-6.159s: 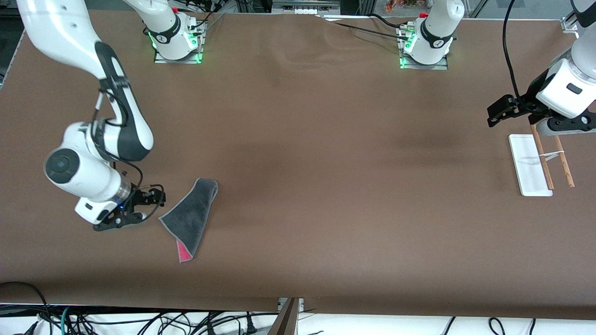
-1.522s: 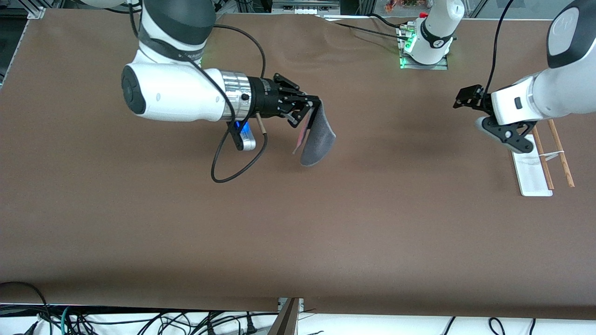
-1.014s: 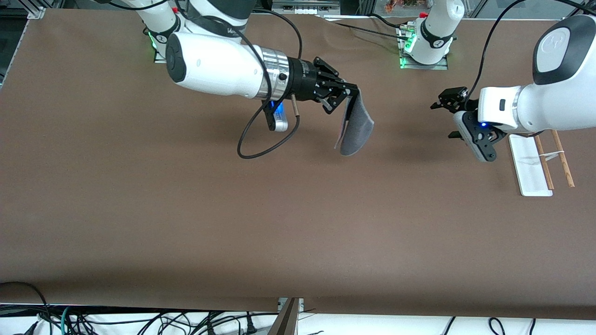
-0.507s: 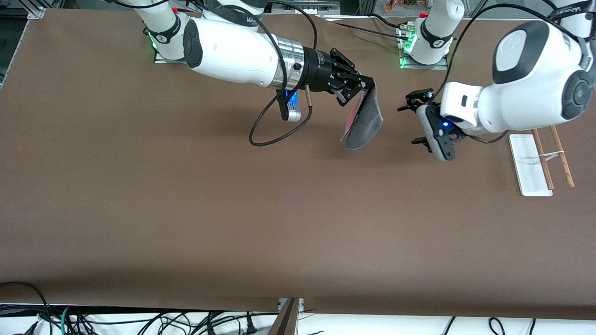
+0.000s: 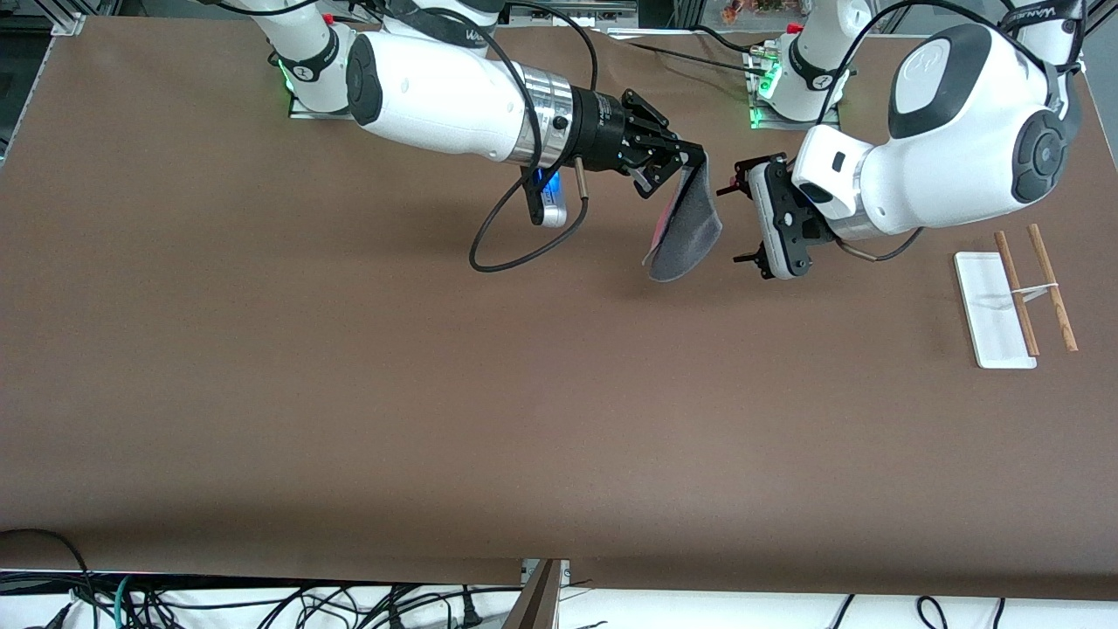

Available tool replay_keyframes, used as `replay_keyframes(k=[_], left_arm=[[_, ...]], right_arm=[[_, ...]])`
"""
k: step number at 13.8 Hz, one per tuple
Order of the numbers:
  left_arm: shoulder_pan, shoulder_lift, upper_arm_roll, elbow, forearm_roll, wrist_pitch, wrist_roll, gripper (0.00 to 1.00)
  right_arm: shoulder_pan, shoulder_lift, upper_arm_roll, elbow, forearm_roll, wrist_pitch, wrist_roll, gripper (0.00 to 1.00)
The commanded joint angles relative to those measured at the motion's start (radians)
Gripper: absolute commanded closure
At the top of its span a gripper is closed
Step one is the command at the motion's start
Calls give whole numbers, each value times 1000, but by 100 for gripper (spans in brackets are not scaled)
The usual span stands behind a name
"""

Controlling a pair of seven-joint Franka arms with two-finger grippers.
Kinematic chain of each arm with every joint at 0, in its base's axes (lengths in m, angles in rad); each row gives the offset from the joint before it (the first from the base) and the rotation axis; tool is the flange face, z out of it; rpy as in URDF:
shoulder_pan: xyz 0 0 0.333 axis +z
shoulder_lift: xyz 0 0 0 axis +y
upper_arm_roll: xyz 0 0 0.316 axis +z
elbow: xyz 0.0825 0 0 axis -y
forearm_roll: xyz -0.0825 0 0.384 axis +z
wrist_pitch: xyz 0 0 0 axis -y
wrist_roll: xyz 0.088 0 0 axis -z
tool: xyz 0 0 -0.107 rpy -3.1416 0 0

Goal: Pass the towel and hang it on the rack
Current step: 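Hold the towel up while the left gripper reaches to grasp it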

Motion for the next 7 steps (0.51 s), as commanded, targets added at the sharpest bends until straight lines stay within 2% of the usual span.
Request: replay_keyframes(k=[1,2,4,6,7], left_arm=[[3,-12,-12,-71,-64,97,94,11],[3,-12,-27,-78,-72,128,101,18],[3,-10,-40,-79,-74,152,102,47],[2,-4,-41,-77,-75,162,102,97],[2,-2,-41,-76,-75,162,102,100]], right_arm=[[11,4,-3,12,0,13,20,100],[13,6,-3,12,0,13,20,100],[14,6,-3,12,-2,19,20,100],[14,6,-3,12,-6,19,20,100],[14,6,-3,12,-9,21,20,100]])
